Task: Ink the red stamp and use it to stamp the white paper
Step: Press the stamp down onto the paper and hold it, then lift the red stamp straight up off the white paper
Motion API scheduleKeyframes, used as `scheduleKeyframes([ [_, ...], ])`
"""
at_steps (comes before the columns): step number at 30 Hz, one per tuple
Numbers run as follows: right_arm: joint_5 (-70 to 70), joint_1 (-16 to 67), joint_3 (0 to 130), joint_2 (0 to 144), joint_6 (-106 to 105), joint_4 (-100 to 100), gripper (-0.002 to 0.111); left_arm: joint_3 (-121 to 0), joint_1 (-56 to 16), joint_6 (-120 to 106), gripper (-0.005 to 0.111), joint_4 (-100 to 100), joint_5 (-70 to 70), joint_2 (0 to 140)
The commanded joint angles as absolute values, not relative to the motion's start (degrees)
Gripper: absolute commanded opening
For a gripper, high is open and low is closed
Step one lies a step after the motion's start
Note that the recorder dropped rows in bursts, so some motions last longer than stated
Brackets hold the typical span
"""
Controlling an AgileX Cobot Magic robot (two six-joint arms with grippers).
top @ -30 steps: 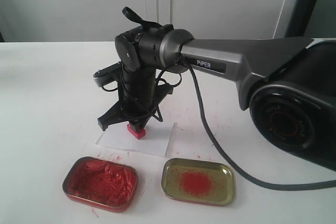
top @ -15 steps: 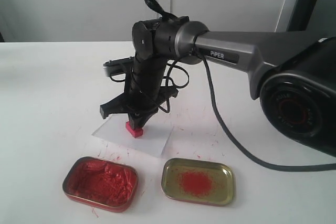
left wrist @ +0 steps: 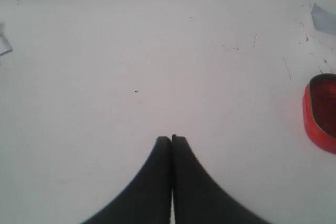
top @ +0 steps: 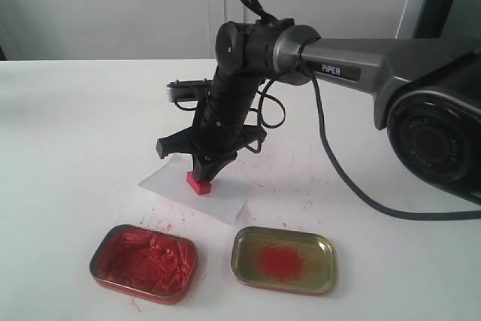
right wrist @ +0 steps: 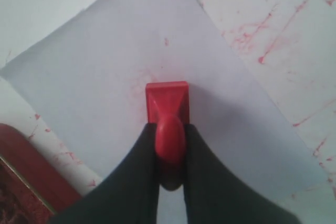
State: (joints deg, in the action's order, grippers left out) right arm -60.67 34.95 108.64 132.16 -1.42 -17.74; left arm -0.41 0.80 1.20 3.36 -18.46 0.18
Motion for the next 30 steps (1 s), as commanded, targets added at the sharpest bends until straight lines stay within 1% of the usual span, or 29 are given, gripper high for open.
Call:
scheduleKeyframes([
  [1, -62.58, 34.02, 108.44, 132.75, -2.82, -18.81, 0.000, 0.00, 1.03, 1.21, 0.000, 3.99, -18.50, 0.00],
  [17, -63.76, 31.54, 108.44, 133.84, -5.78, -26.40, 0.000, 0.00, 1.03, 1.21, 0.000, 3.99, -18.50, 0.00],
  [30, -64.06, 31.31, 108.54, 134.97, -6.14, -26.42, 0.000, 0.00, 1.03, 1.27, 0.000, 3.99, -18.61, 0.00],
])
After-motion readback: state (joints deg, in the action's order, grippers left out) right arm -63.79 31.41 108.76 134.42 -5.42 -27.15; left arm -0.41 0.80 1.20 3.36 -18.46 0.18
